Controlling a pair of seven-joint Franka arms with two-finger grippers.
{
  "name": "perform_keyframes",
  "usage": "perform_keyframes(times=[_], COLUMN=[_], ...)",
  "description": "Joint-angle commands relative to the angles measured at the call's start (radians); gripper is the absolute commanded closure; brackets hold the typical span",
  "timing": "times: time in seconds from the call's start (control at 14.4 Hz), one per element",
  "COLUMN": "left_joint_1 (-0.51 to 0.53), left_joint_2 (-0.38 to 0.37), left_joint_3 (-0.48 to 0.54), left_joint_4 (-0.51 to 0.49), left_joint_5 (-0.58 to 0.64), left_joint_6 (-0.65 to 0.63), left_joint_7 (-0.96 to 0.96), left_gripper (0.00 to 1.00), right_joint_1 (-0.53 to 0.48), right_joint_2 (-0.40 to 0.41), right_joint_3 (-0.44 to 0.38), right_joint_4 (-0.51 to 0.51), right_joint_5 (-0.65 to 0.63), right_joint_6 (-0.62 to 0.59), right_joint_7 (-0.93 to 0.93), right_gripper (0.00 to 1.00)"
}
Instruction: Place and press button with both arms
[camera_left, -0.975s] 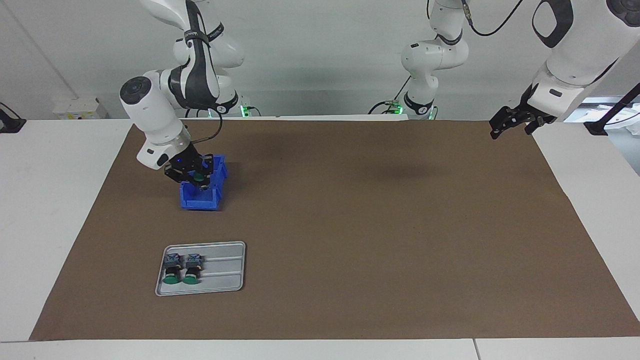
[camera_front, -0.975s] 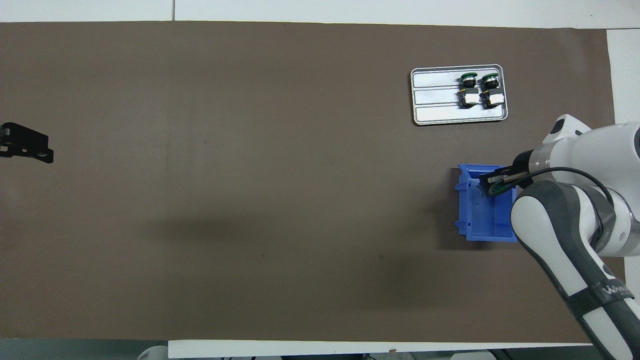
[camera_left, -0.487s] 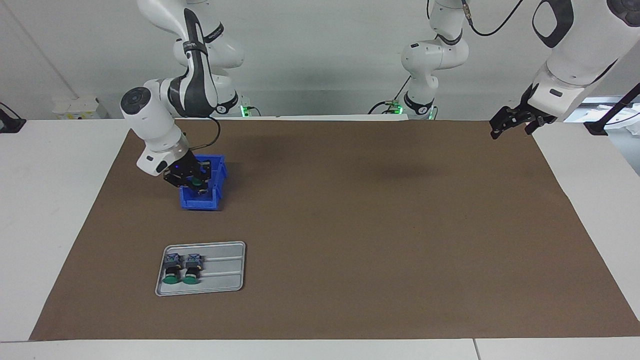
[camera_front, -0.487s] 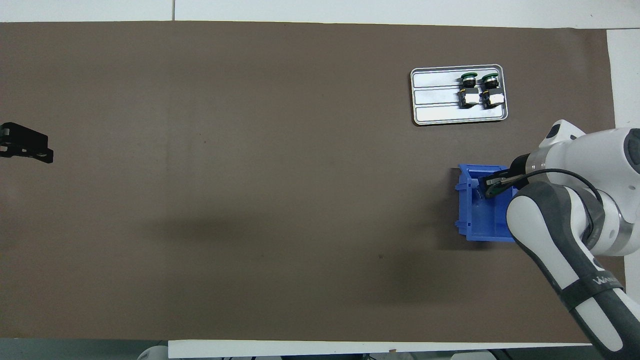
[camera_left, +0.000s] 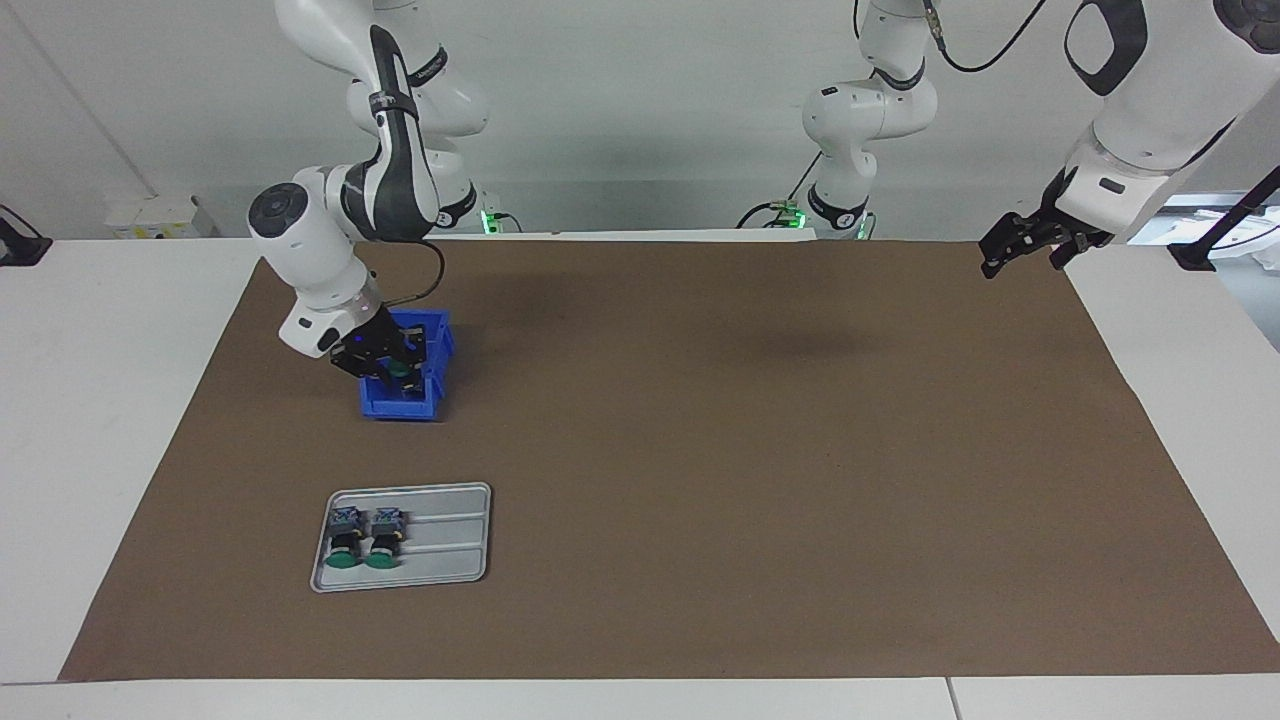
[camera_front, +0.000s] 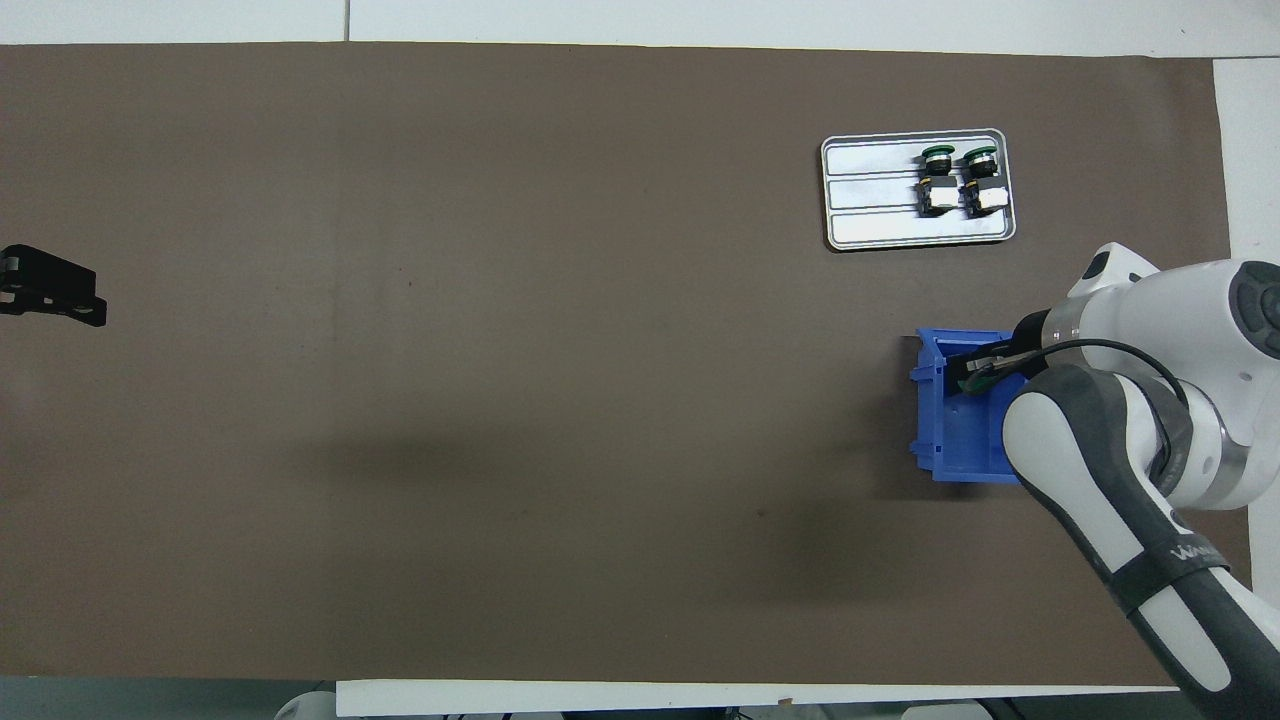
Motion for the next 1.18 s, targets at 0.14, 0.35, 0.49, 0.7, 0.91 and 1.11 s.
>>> perform_keyframes(times=[0.14,0.35,0.49,0.7,0.91,1.11], left_joint_1=[0.01,0.006,0.006,0.006,0.005,0.005], left_joint_2=[-0.027,-0.027,-0.027,-0.026,-0.027,-0.026], left_joint_3=[-0.006,-0.006,-0.006,-0.006,-0.006,-0.006], left_joint_4=[-0.03,-0.03,-0.03,-0.03,-0.03,-0.03], left_joint_5=[0.008,0.008,0.008,0.008,0.008,0.008], left_joint_6=[0.017,0.019,0.02,0.019,0.02,0.023], left_joint_7=[0.007,0.009,0.01,0.009,0.01,0.012], left_gripper=[0.0,0.0,0.0,0.0,0.0,0.0], right_joint_1=[-0.004,-0.019,-0.036,-0.061,-0.051,-0.026], right_joint_2=[-0.011,-0.04,-0.06,-0.04,0.02,0.049], right_joint_3=[0.005,0.0,-0.007,-0.001,0.002,-0.006], right_joint_4=[0.042,0.195,0.331,0.599,0.816,0.863], right_joint_5=[0.019,0.011,0.0,-0.088,-0.116,-0.124], right_joint_6=[-0.037,-0.285,-0.452,-0.765,-0.969,-0.996], right_joint_7=[-0.004,-0.001,0.013,0.111,0.194,0.214], right_gripper=[0.0,0.0,0.0,0.0,0.0,0.0])
